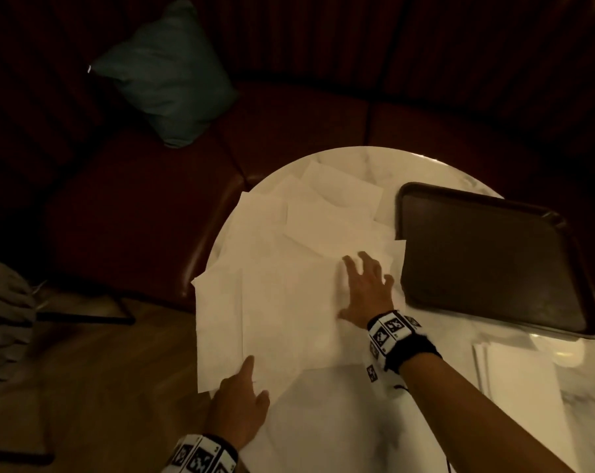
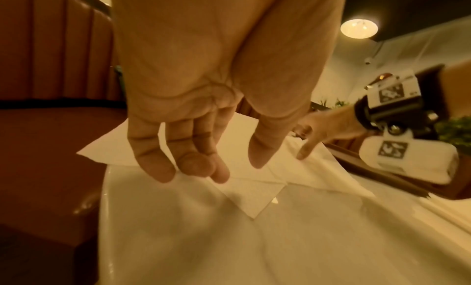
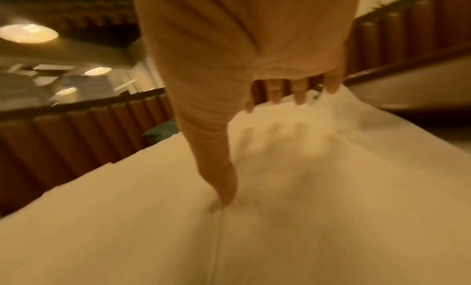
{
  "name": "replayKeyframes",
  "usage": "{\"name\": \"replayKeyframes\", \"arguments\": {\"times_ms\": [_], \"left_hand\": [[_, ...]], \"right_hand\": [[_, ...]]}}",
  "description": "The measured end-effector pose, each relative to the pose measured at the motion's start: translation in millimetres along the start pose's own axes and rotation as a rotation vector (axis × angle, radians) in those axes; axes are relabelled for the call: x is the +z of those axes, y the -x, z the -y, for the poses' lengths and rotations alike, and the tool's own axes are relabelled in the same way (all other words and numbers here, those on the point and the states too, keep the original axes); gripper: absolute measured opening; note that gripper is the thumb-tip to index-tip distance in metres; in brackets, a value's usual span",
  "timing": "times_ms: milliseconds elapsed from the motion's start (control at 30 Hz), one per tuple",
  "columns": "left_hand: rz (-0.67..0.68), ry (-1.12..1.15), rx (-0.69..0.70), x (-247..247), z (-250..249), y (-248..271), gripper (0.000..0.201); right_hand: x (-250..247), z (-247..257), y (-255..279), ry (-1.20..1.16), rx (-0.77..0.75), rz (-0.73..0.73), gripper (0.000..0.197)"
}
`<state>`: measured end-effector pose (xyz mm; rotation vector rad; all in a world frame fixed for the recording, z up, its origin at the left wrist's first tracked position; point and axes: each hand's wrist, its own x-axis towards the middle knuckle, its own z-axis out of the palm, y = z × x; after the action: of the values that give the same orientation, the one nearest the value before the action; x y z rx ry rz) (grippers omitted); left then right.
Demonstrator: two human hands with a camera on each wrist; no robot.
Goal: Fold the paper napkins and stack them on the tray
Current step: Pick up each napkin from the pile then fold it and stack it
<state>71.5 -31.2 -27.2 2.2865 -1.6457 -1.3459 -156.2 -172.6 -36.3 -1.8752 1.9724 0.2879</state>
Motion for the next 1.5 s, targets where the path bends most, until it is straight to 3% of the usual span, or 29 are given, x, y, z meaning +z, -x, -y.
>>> {"name": "replayKeyframes", "arguments": {"times_ms": [67, 200, 300, 367, 433, 467, 633, 733, 867, 967, 1067, 1200, 1367, 1500], "left_hand": [[0.040, -0.109, -0.017, -0.7, -4.6, 1.7, 0.065], [0.072, -0.209, 0.000, 0.1, -5.0, 1.3, 0.068], [0.074, -0.223, 0.006, 0.7, -3.2, 1.0, 0.068], [0.043, -0.177, 0.011, 1.3, -3.4, 3.7, 0.065], [-0.002, -0.101, 0.032, 0.8, -5.4, 7.9, 0.061], [-0.023, -0.076, 0.041, 0.7, -7.3, 10.1, 0.060], [-0.045, -0.033, 0.090, 1.1, -31.2, 22.2, 0.051], [-0.028, 0.068, 0.141, 2.5, -51.9, 20.9, 0.057], [0.100, 0.585, 0.174, 5.9, -96.7, 13.3, 0.079], [0.197, 0.866, 0.258, 7.2, -136.9, 12.7, 0.056], [0.193, 0.931, 0.346, 7.9, -165.8, 19.0, 0.045], [0.203, 0.930, 0.398, 15.3, -191.9, 27.2, 0.012], [0.236, 0.863, 0.434, 30.6, -213.6, 33.0, 0.013], [0.269, 0.840, 0.456, 45.5, -236.6, 40.7, 0.016]], "right_hand": [[-7.0, 10.4, -15.2, 0.050, -0.174, 0.028, 0.104], [-20.4, 32.1, -38.6, 0.209, -0.213, 0.127, 0.090], [-24.3, 34.8, -41.2, 0.254, -0.207, -0.010, 0.068], [-27.8, 29.9, -36.3, 0.210, -0.242, -0.123, 0.040], [-35.9, 20.1, -27.4, 0.152, -0.259, -0.179, 0.015], [-41.4, 13.6, -21.4, 0.103, -0.255, -0.180, 0.012], [-82.8, -24.8, 16.6, -0.246, -0.259, -0.169, 0.014], [-110.8, -46.5, 48.0, -0.372, -0.273, -0.218, 0.018], [-137.1, -75.7, 94.4, -0.741, -0.261, -0.218, 0.017], [-139.3, -100.1, 124.3, -1.001, -0.259, -0.168, 0.020], [-129.4, -128.7, 148.6, -1.143, -0.222, -0.162, 0.025], [-107.4, -168.3, 174.6, -1.194, -0.121, -0.163, 0.023], [-91.5, -208.1, 199.9, -1.249, -0.088, -0.247, 0.022], [-80.7, -234.7, 217.1, -1.424, -0.062, -0.335, 0.034]]}}
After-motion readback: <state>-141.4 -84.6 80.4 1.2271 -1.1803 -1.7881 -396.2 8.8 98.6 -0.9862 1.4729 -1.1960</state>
